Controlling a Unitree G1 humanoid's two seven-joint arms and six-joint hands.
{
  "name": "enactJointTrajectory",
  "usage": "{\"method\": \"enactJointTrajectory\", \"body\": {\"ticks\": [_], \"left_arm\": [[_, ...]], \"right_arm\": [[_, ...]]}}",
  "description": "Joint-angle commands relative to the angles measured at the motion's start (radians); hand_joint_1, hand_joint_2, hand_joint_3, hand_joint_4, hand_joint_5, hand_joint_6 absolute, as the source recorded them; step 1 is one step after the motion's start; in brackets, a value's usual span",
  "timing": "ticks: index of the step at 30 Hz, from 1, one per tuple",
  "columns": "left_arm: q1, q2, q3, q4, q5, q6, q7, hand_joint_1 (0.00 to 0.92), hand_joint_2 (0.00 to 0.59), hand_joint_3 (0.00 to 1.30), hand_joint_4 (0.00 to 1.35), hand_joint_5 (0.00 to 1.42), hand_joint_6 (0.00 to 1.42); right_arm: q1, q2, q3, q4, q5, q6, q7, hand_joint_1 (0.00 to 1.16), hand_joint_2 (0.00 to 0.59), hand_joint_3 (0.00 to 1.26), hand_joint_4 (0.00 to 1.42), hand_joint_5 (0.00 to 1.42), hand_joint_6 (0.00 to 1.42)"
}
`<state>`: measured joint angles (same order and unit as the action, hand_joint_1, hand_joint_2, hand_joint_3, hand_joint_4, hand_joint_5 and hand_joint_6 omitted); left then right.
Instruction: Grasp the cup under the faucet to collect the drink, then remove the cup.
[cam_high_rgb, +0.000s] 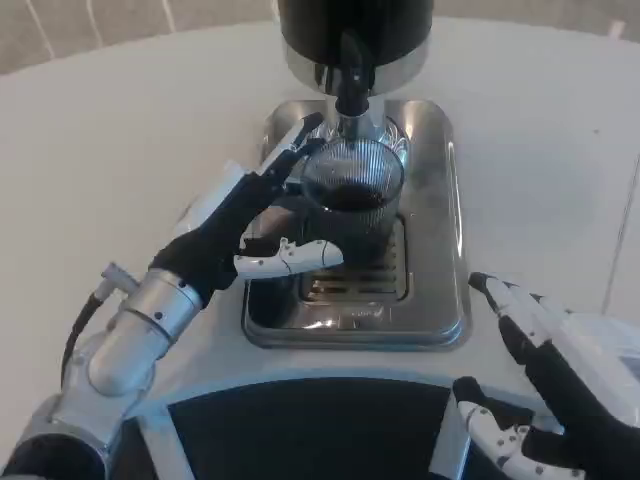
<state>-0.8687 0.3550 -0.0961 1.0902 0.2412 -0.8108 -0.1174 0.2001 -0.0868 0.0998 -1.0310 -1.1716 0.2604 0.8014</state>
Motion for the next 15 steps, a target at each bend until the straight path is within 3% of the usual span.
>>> {"method": "enactJointTrajectory", "body": {"ticks": [1,15], "left_arm": [[-0.019,-0.008,0.008,0.028,-0.014,-0.019,-0.015,0.498,0.054,0.0,0.0,0.35,0.39],[-0.059,-0.032,0.02,0.084,-0.05,0.001,-0.07,0.499,0.055,0.0,0.01,0.39,0.45]], "right_arm": [[0.015,0.014,0.015,-0.016,-0.022,-0.022,0.019,0.35,0.534,0.0,0.0,0.0,0.0],[-0.003,0.048,0.03,-0.004,-0.066,-0.034,0.051,0.43,0.515,0.02,0.0,0.0,0.0]]}}
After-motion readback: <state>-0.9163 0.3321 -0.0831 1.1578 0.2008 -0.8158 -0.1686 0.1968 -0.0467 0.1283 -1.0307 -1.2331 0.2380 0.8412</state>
